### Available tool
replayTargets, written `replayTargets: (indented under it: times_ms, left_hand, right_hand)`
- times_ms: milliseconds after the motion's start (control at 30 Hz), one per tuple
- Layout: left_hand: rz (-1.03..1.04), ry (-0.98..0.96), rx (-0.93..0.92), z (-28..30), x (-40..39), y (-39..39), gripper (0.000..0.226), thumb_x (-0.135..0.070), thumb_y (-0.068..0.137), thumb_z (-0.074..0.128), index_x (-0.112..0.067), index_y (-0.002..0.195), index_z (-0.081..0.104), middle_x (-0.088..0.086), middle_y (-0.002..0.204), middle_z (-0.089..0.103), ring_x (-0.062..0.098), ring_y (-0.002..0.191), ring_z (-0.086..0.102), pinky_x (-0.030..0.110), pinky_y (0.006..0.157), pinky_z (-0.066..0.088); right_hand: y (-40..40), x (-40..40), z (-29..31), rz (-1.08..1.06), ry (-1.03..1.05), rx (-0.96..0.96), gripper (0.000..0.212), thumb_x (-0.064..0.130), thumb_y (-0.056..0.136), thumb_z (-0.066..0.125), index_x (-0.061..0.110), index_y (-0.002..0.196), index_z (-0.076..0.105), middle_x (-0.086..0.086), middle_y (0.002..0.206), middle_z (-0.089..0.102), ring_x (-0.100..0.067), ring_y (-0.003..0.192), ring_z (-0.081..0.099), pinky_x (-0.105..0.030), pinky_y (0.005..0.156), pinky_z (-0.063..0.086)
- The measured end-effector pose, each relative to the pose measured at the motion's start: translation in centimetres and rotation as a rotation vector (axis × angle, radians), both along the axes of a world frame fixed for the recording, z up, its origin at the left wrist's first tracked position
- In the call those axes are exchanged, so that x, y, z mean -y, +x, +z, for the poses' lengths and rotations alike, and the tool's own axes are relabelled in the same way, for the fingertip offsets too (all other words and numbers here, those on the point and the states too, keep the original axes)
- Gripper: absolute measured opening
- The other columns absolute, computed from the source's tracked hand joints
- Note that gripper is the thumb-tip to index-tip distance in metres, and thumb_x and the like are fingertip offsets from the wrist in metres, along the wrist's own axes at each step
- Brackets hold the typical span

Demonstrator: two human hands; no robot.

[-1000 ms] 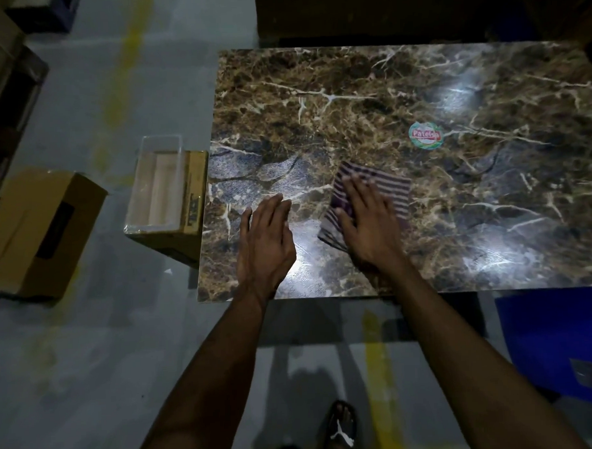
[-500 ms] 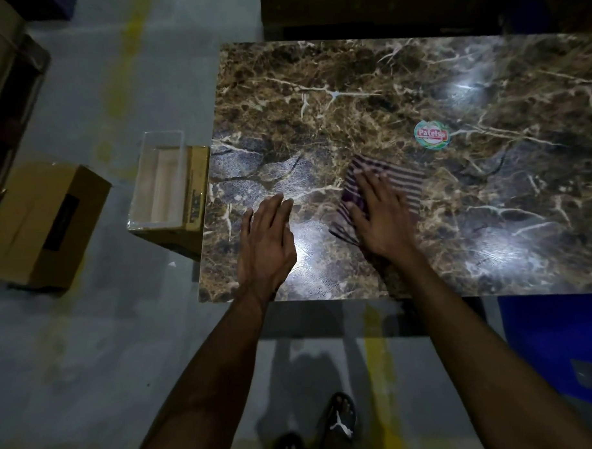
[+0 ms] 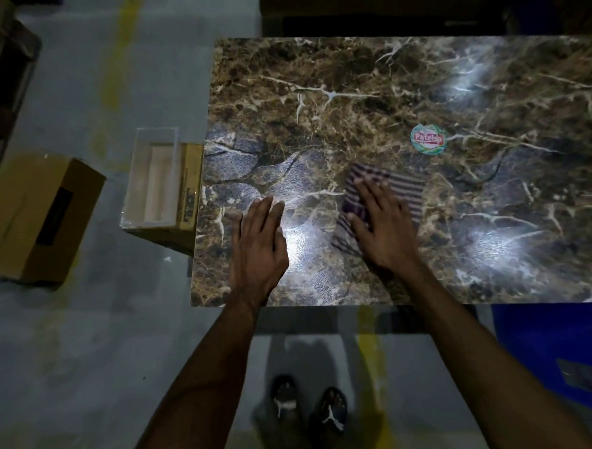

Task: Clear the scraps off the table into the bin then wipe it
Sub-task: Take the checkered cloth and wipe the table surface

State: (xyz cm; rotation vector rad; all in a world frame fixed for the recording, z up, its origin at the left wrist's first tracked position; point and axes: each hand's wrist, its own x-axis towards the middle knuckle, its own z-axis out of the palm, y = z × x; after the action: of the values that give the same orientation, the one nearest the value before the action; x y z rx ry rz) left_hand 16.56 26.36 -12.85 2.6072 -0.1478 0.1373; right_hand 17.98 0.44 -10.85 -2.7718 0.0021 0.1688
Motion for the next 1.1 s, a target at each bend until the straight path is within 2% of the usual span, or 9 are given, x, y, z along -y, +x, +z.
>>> replayTargets:
  times_ms: [167,333,433,567,700,767,833,933,1100]
  left_hand:
    - [0.002,-0.001,-0.013,0.2,-0.1,0.0,0.051,-0.026,0.105,0.041,-0.024,0.156,0.044,-0.003,0.166,0.035,0.016,0.156,0.024,0.042,0.129,0.011]
    - [0.007,0.046,-0.035,0.3,-0.1,0.1,0.053,-0.025,0.105,0.042,-0.027,0.158,0.039,-0.004,0.167,0.032,0.016,0.156,0.022,0.045,0.129,0.012]
    - [0.041,0.074,-0.067,0.5,0.1,0.0,0.056,-0.028,0.104,0.043,-0.029,0.160,0.034,-0.003,0.170,0.026,0.019,0.159,0.014,0.050,0.128,0.008]
    - [0.059,0.110,-0.097,0.7,0.0,0.1,0.059,-0.033,0.104,0.043,-0.030,0.161,0.031,-0.002,0.170,0.024,0.022,0.159,0.013,0.052,0.128,0.009]
    - [0.053,0.116,-0.097,1.1,0.1,0.0,0.060,-0.032,0.103,0.047,-0.028,0.161,0.034,-0.001,0.169,0.027,0.022,0.159,0.016,0.053,0.127,0.013]
    - [0.036,0.148,-0.078,1.3,-0.3,0.4,0.058,-0.032,0.100,0.052,-0.027,0.157,0.042,0.000,0.165,0.036,0.025,0.154,0.028,0.054,0.122,0.022]
    - [-0.007,0.203,-0.060,1.9,-1.1,2.1,0.051,-0.033,0.095,0.057,-0.026,0.146,0.053,0.000,0.153,0.049,0.027,0.137,0.045,0.050,0.108,0.035]
    - [-0.049,0.224,-0.065,3.0,-1.4,6.2,0.036,-0.029,0.092,0.056,-0.023,0.127,0.058,0.000,0.129,0.054,0.029,0.112,0.050,0.044,0.090,0.038]
    - [-0.086,0.191,-0.083,2.3,0.5,12.8,0.038,-0.025,0.092,0.053,-0.022,0.130,0.054,0.001,0.135,0.051,0.029,0.120,0.048,0.046,0.098,0.037]
  right_hand:
    - [4.9,-5.3,-0.5,-0.003,-0.015,0.014,0.067,0.057,0.107,0.022,0.029,0.167,0.014,0.002,0.175,0.010,-0.024,0.161,0.005,-0.050,0.128,0.001]
    - [-3.2,-6.0,-0.3,0.203,0.003,-0.007,0.062,0.049,0.111,0.032,0.033,0.167,0.010,0.006,0.175,0.009,-0.017,0.161,-0.001,-0.047,0.129,0.008]
    - [-5.6,-1.7,0.4,0.161,-0.013,-0.046,0.064,0.052,0.107,0.031,0.037,0.166,0.013,0.009,0.174,0.010,-0.016,0.161,0.004,-0.049,0.128,0.016]
    - [-0.7,0.8,0.7,-0.016,-0.026,-0.043,0.066,0.056,0.106,0.030,0.033,0.166,0.015,0.005,0.174,0.015,-0.021,0.161,0.008,-0.051,0.127,0.016]
    - [6.6,-2.8,0.6,-0.073,-0.036,-0.029,0.067,0.054,0.106,0.027,0.027,0.167,0.015,-0.001,0.174,0.014,-0.027,0.161,0.007,-0.053,0.128,0.010]
    - [7.3,-5.1,0.5,-0.011,-0.028,-0.028,0.064,0.050,0.108,0.030,0.026,0.166,0.020,-0.003,0.174,0.015,-0.027,0.161,0.008,-0.053,0.128,0.009]
    - [5.7,-6.5,0.1,0.102,-0.030,-0.013,0.061,0.045,0.110,0.034,0.026,0.166,0.020,-0.003,0.174,0.014,-0.025,0.161,0.007,-0.050,0.128,0.007]
    - [1.5,-6.5,0.1,0.243,-0.026,-0.021,0.063,0.042,0.110,0.035,0.029,0.167,0.012,0.001,0.175,0.008,-0.022,0.162,0.000,-0.047,0.129,0.006]
    - [-0.8,-3.3,1.0,0.198,0.002,-0.073,0.062,0.045,0.108,0.034,0.034,0.166,0.014,0.008,0.174,0.008,-0.016,0.161,0.000,-0.043,0.129,0.008]
